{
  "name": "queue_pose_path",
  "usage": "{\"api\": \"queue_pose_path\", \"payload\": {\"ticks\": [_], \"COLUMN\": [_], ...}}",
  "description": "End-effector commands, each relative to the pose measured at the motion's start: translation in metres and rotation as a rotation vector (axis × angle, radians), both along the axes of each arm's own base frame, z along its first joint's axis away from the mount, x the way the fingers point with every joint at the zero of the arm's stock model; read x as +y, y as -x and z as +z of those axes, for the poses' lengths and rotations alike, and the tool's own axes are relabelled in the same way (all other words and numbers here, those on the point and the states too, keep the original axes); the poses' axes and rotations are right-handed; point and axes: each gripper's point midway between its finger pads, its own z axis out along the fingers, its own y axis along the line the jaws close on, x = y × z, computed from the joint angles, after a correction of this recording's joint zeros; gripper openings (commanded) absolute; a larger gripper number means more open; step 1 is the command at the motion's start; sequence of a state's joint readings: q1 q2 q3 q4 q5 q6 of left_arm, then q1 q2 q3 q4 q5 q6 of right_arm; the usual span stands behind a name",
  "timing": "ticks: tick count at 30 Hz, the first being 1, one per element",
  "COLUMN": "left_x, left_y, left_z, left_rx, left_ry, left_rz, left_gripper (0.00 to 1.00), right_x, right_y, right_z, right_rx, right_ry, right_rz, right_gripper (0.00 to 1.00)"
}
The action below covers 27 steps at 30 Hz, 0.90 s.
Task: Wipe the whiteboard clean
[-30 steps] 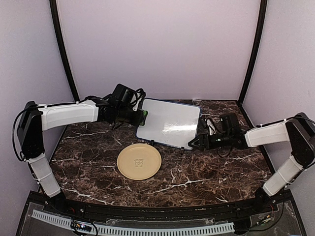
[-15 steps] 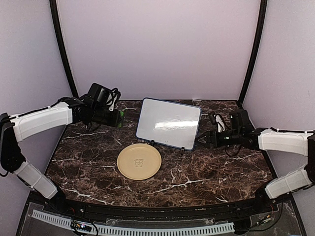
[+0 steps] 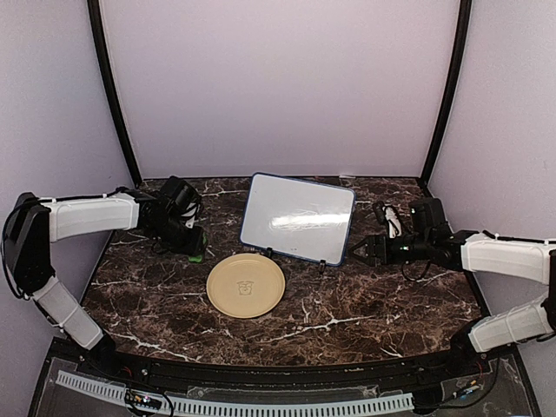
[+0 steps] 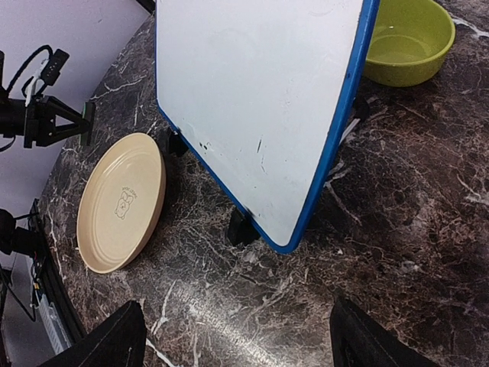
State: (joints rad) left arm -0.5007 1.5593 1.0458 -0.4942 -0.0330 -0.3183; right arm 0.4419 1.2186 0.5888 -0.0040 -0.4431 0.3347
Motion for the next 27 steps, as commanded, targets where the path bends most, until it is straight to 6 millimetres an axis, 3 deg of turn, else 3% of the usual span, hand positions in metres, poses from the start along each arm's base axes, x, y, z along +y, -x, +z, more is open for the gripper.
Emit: {"api": "queue_pose_path", "payload": {"ticks": [1,9,13,15,20,25,27], "left_x": [0.008,0.009,0.011,0.011,0.008,0.007,0.006], "left_y": [0.005,0.003,0.004,0.003,0.000,-0.005,-0.010], "left_z": [-0.024,-0.056,-0.062,-0.062,-0.048,-0.023,-0.011], "left_rx": [0.079,0.131,0.138,0.136,0.099,0.049,0.023], "left_ry": [-0.013,-0.039,-0.047,-0.047,-0.028,-0.014,0.004], "left_rz": [0.024,0.030,0.031,0.032,0.018,0.007,0.009], "left_gripper": [0.02,0.07,0.13,0.26,0.72,0.96,0.99], "right_x": [-0.004,-0.005,-0.004,-0.004,-0.003,0.000,0.000], "right_y": [-0.003,-0.004,-0.005,-0.006,-0.008,-0.012,-0.015], "right_z": [0.001,-0.007,-0.009,-0.009,-0.008,-0.006,-0.004], "right_rx": [-0.019,-0.007,-0.003,-0.003,-0.004,-0.004,-0.007], "right_ry": [-0.002,0.008,0.010,0.010,0.006,-0.002,-0.002], "right_rz": [-0.021,-0.023,-0.023,-0.025,-0.026,-0.025,-0.027], "right_gripper": [0.84,0.84,0.84,0.85,0.85,0.86,0.86]}}
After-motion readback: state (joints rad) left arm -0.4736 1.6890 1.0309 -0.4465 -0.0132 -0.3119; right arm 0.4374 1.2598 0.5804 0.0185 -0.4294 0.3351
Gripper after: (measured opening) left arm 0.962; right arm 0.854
